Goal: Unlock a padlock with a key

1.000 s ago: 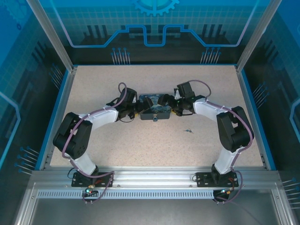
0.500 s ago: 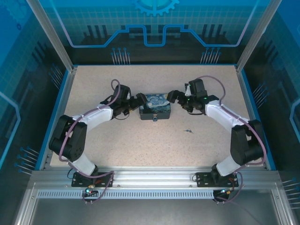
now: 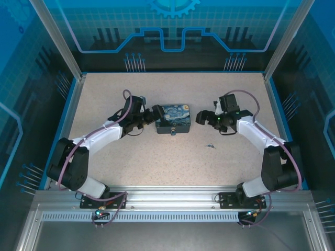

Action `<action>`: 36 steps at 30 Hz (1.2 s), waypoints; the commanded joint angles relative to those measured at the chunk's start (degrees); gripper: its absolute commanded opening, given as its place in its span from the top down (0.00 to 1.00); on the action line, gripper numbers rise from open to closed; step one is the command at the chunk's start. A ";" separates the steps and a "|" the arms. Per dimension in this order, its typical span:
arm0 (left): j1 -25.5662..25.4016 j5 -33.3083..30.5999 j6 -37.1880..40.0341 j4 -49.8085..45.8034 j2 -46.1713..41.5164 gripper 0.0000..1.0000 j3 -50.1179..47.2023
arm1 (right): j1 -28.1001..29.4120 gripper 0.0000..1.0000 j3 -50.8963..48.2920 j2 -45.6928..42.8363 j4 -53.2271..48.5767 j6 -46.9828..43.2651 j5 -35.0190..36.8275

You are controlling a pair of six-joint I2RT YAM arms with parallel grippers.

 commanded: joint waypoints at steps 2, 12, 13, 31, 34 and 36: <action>-0.22 0.51 0.58 -1.10 -2.28 0.01 -1.13 | -1.41 0.04 -2.90 -0.73 -4.34 -4.23 0.98; -1.29 2.29 -1.61 0.99 0.16 0.01 -0.86 | -1.50 0.14 -6.81 4.45 -2.00 -4.56 -3.09; -1.49 2.41 -1.56 1.15 0.60 0.01 -0.43 | -1.54 0.15 -6.86 4.82 -2.12 -4.41 -3.21; -3.96 4.21 -5.33 5.04 3.81 0.01 2.78 | -0.98 0.19 -5.72 5.73 -7.37 -7.40 -3.94; -4.17 4.38 -5.42 4.87 3.06 0.01 2.60 | -0.74 0.20 -6.06 5.71 -6.97 -7.80 -3.85; -4.26 4.66 -5.33 4.70 2.68 0.01 2.61 | -0.39 0.21 -6.48 5.59 -6.57 -7.92 -4.19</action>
